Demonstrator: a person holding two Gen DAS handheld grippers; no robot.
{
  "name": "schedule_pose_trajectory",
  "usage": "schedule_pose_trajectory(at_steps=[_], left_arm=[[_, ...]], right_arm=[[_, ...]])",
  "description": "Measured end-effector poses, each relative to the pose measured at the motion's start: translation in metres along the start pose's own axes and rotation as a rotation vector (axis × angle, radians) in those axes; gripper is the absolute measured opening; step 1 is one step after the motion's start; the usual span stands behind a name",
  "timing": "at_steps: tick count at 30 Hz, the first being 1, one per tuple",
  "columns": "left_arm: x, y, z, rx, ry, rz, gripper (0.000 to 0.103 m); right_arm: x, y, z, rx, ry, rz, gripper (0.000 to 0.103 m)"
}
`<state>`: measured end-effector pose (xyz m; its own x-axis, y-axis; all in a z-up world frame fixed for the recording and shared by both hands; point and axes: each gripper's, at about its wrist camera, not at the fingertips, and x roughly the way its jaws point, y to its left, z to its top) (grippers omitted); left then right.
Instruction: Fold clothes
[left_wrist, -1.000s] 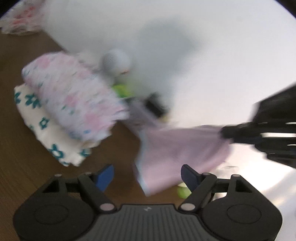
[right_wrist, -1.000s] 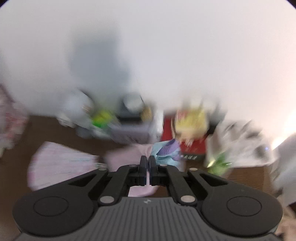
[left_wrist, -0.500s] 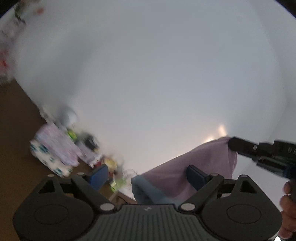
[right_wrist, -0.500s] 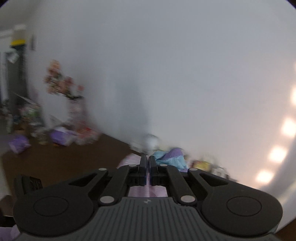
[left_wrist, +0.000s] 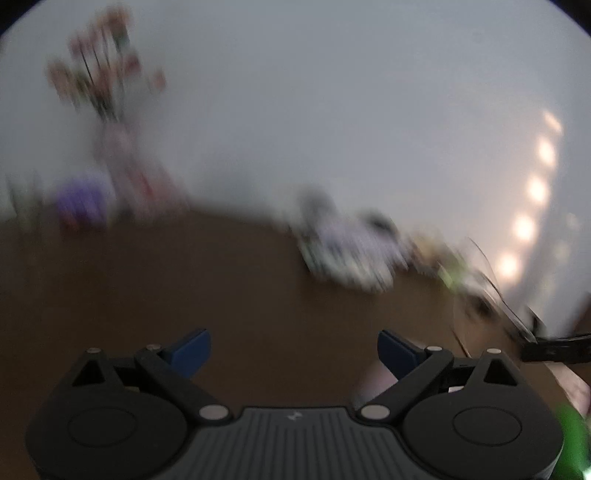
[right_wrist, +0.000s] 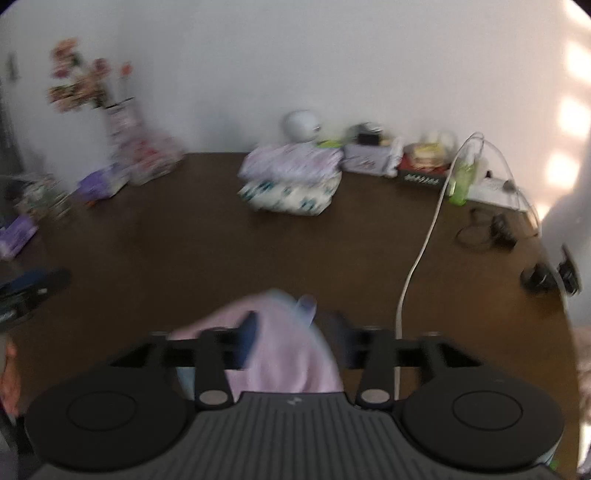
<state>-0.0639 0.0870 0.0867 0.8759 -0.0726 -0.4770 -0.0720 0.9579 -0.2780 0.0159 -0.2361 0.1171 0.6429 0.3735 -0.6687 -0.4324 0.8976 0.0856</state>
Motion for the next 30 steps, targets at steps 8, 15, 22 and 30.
schedule_pose_trajectory(at_steps=[8, 15, 22, 30], left_arm=[[0.011, -0.099, -0.066, 0.186, 0.187, -0.394, 0.097], [0.034, -0.152, -0.1, 0.442, 0.137, -0.234, 0.082], [0.03, -0.103, -0.076, 0.221, 0.146, -0.154, 0.003], [0.02, -0.041, -0.049, 0.078, 0.067, -0.022, 0.031]], right_arm=[[0.009, -0.009, -0.092, 0.103, 0.024, -0.057, 0.038], [0.019, -0.041, -0.108, 0.203, 0.006, -0.048, 0.034], [0.016, -0.029, -0.117, 0.173, -0.018, -0.007, 0.037], [0.027, 0.01, -0.112, 0.047, -0.011, 0.098, 0.043]])
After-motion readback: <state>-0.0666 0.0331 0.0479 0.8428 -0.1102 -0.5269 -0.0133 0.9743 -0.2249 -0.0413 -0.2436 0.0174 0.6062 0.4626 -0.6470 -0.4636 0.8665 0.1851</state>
